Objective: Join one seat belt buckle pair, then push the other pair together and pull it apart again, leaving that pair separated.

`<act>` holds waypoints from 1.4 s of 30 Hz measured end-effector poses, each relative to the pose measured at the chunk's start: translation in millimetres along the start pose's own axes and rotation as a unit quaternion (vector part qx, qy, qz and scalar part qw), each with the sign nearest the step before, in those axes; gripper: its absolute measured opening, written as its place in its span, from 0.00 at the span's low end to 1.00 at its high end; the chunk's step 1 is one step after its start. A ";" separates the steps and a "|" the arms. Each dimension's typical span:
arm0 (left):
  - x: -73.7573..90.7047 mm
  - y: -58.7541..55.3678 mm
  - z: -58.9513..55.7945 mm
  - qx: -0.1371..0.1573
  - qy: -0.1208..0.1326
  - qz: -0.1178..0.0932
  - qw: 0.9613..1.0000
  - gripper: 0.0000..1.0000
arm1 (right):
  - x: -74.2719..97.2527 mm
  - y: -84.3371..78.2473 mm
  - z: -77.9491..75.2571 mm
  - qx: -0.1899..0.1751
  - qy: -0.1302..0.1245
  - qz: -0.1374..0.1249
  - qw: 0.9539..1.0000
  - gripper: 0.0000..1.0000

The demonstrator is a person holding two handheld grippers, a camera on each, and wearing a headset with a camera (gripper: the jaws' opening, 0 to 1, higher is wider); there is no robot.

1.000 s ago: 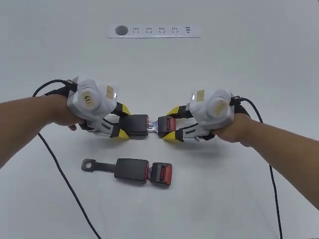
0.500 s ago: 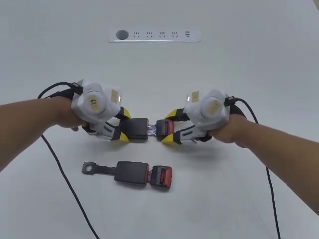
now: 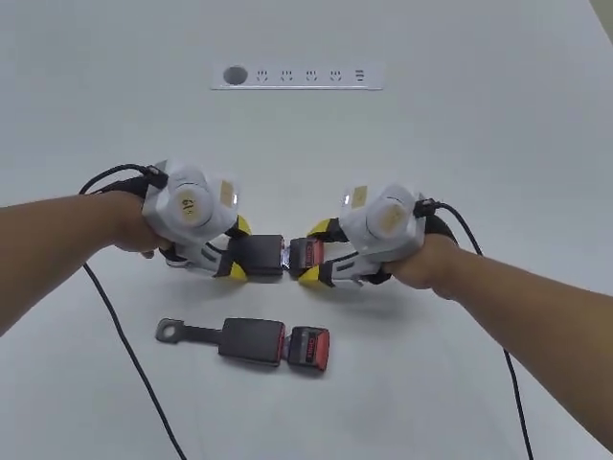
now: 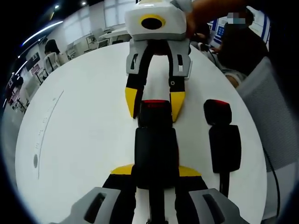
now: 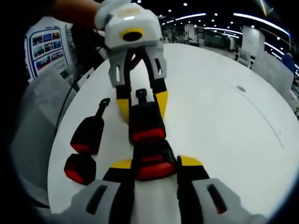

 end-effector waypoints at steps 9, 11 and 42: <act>0.0 -0.3 0.5 -0.003 -0.001 0.005 1.000 0.32 | -1.0 1.1 0.4 0.009 -0.004 0.017 1.000 0.34; -0.2 -0.6 0.6 -0.003 -0.001 0.006 1.000 0.32 | -0.8 1.2 0.9 0.010 -0.005 0.019 1.000 0.34; 1.0 -0.9 -1.2 0.006 0.001 -0.012 1.000 0.33 | 0.2 1.1 2.8 0.019 -0.011 0.020 1.000 0.35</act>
Point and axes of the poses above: the centre of the closed fingertips' face, and the gripper's own axes: x roughly backward along the fingers, z roughly to its left, y roughly out of its top, the point moved 3 cm from there along x, roughly backward along the fingers
